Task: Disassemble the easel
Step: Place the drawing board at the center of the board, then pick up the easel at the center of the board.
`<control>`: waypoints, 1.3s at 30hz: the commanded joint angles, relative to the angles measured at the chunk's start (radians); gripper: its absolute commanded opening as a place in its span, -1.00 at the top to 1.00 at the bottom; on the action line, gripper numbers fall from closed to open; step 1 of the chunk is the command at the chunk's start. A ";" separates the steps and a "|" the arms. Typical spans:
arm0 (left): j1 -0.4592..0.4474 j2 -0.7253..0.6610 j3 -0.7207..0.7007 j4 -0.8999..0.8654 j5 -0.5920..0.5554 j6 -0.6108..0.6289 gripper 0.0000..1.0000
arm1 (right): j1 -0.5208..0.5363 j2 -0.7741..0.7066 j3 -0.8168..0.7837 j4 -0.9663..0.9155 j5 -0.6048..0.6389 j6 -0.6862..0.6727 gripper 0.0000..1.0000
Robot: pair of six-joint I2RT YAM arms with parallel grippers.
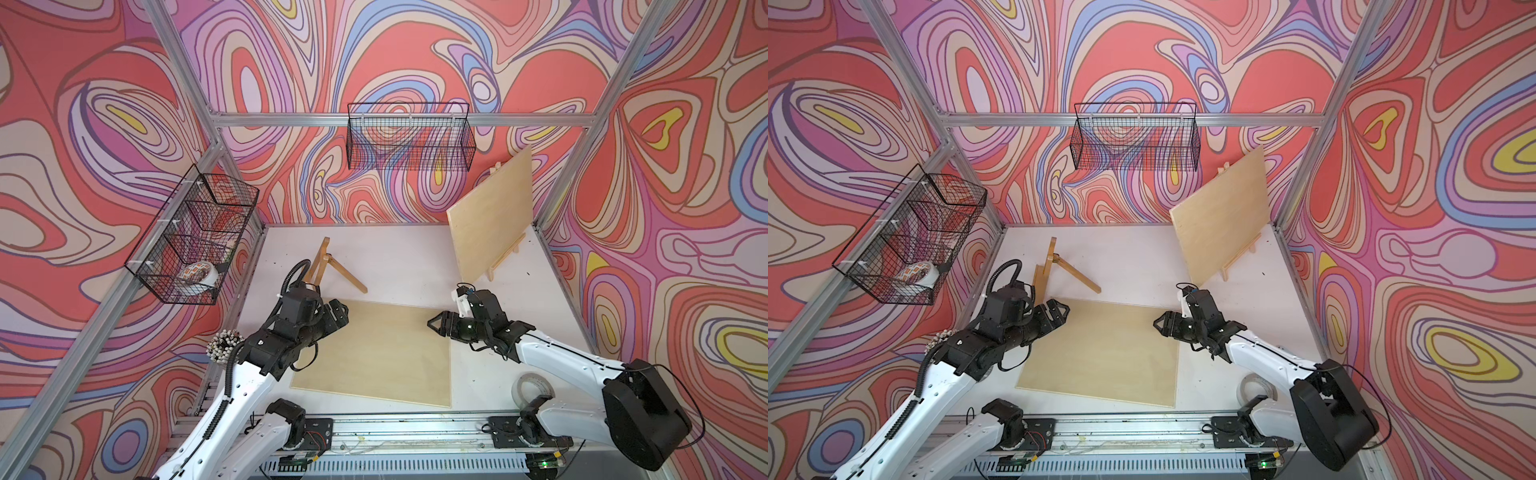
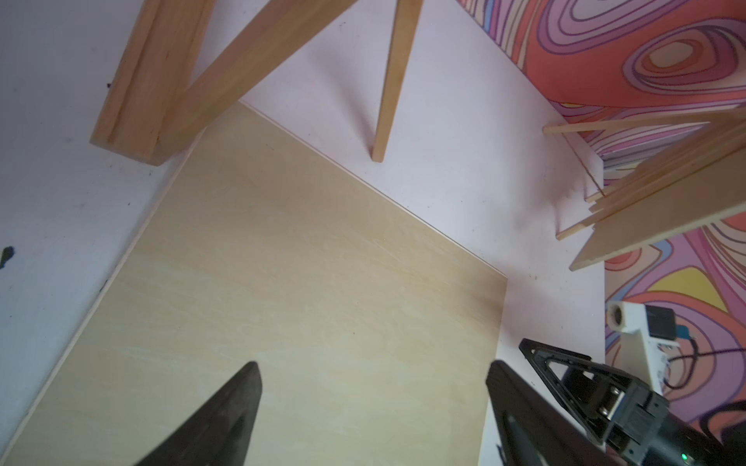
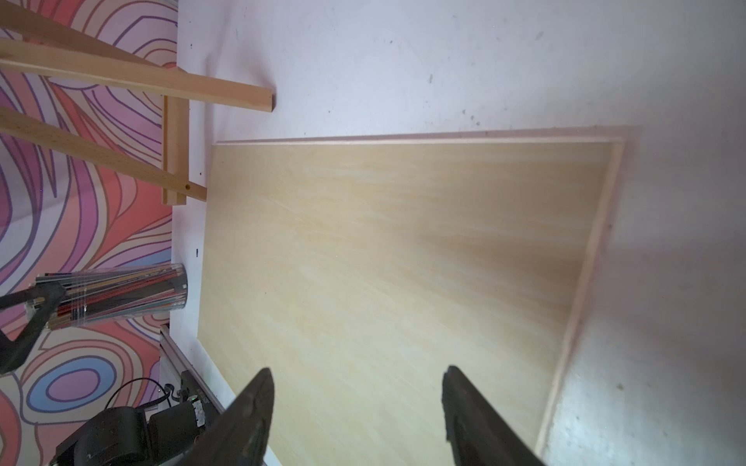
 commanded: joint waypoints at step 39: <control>0.260 0.121 0.274 -0.236 -0.271 0.099 -0.86 | 0.544 1.057 1.091 0.526 0.773 -0.166 -0.14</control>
